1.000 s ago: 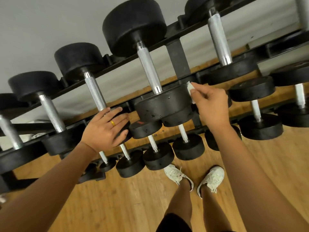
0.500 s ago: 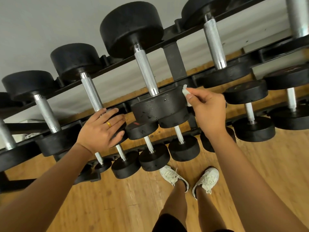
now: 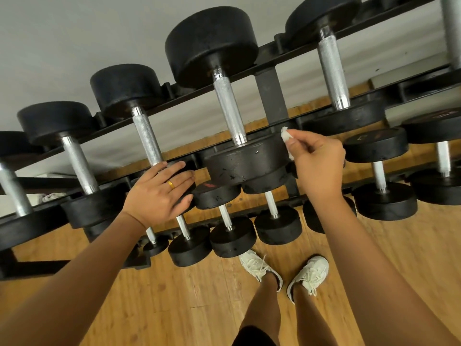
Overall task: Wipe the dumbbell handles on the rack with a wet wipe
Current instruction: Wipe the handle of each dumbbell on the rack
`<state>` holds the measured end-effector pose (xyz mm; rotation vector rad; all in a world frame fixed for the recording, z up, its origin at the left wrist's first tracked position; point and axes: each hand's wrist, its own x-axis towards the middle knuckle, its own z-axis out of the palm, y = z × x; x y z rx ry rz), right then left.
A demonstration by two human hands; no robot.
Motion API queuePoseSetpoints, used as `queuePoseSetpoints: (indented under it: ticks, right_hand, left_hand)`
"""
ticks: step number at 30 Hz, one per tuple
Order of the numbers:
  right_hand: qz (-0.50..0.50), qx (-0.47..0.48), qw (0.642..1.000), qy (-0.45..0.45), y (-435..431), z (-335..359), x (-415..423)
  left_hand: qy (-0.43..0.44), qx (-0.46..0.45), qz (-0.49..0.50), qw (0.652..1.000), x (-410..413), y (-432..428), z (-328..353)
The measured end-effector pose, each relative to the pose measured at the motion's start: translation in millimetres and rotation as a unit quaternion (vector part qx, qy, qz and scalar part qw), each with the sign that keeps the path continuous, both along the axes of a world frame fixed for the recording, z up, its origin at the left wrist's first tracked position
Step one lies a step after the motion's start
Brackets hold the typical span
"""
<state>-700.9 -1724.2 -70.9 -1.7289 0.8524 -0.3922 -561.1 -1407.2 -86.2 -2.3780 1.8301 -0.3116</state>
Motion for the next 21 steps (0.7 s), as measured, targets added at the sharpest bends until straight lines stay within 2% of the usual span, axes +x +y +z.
queuePoseSetpoints:
  ticks: [8,21]
  right_hand:
    - [0.003,-0.046,0.999,-0.012,18,11,-13]
    - [-0.056,-0.029,0.998,0.014,22,14,7]
  left_hand:
    - [0.000,-0.002,0.002,1.000,0,0,0]
    - [0.000,-0.010,0.002,1.000,-1,2,0]
